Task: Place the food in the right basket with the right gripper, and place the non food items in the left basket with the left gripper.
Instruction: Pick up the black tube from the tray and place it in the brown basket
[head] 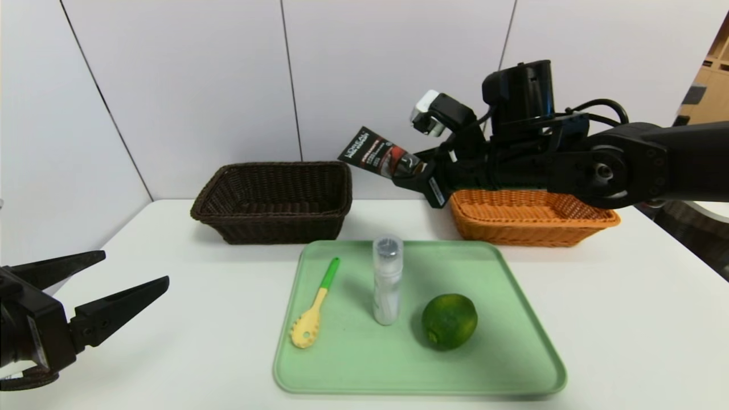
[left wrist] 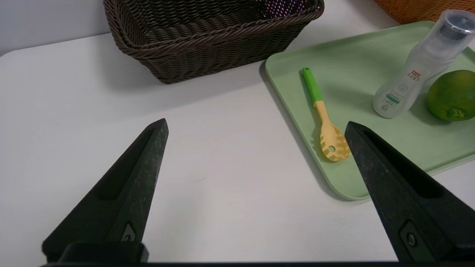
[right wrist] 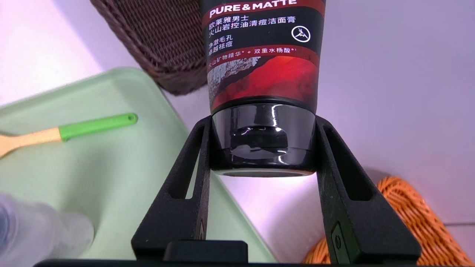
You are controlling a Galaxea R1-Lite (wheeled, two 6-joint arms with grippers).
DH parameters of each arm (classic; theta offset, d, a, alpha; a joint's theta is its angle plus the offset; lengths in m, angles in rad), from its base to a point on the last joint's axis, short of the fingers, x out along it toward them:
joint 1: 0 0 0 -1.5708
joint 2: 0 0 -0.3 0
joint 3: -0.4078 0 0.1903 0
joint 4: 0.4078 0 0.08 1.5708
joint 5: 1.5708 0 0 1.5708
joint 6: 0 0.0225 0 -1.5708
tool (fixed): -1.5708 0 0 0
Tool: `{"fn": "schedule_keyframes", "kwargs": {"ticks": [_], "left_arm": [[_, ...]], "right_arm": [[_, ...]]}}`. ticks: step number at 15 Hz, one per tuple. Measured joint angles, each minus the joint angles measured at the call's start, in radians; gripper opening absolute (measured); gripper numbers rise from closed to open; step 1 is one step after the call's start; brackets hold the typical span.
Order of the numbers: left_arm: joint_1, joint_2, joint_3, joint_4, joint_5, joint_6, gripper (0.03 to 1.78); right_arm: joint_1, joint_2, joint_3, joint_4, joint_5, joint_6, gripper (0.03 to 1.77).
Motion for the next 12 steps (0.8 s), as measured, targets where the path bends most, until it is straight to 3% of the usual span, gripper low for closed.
{"fn": "schedule_keyframes", "kwargs": {"ticks": [12], "left_arm": [[0.001,-0.016,0.002,0.001,0.000,-0.001,1.69]], "right_arm": [[0.085,0.171,-0.248,0.034,-0.046,0.003,0.82]]}}
